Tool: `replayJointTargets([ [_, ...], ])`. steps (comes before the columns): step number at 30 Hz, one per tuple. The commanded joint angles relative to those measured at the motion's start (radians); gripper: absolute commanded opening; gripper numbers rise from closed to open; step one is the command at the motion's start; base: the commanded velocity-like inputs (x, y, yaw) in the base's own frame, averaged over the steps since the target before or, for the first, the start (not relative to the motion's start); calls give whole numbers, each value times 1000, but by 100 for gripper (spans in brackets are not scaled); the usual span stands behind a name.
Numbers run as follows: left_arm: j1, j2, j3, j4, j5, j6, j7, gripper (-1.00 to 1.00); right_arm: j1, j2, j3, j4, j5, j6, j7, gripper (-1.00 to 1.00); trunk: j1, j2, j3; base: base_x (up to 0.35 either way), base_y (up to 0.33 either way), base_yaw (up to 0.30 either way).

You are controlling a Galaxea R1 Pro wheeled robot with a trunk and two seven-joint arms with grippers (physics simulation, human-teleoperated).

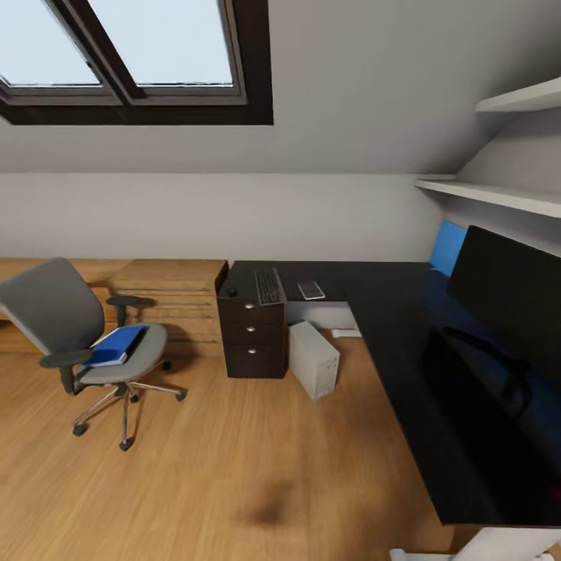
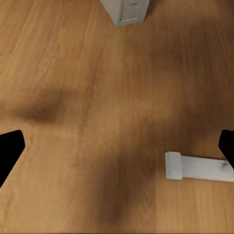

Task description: In the bedroom, organize the workspace by keeping the computer under the desk, ensuring the monitor is on the desk, placing the keyboard on the desk next to the monitor, placing the mouse on the desk next to the keyboard, moving the folder from the swivel chair onto the desk next to the mouse, stacking the notebook on top of the folder with the pen on top of the notebook, and positioning the swivel chair next to the desk.

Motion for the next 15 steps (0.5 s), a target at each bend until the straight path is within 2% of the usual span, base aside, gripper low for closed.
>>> replayJointTargets([
  [1, 0, 1, -9, -2, 3, -1, 6, 100, -1, 1, 9, 1, -11, -4, -2, 100, 0, -1, -1, 43, 329, 0],
  [9, 0, 0, -9, -2, 3, 0, 3, 100, -1, 0, 9, 0, -10, -4, -2, 100, 0, -1, -1, 22, 334, 0],
  [12, 1, 0, -9, -2, 3, 0, 2, 100, -1, 0, 8, 0, -10, -5, -2, 100, 0, -1, -1, 183, 252, 0],
  [15, 4, 0, -10, -2, 2, 0, 2, 100, -1, 0, 9, 0, -10, -5, -2, 100, 0, -1, -1, 280, 110, -6],
])
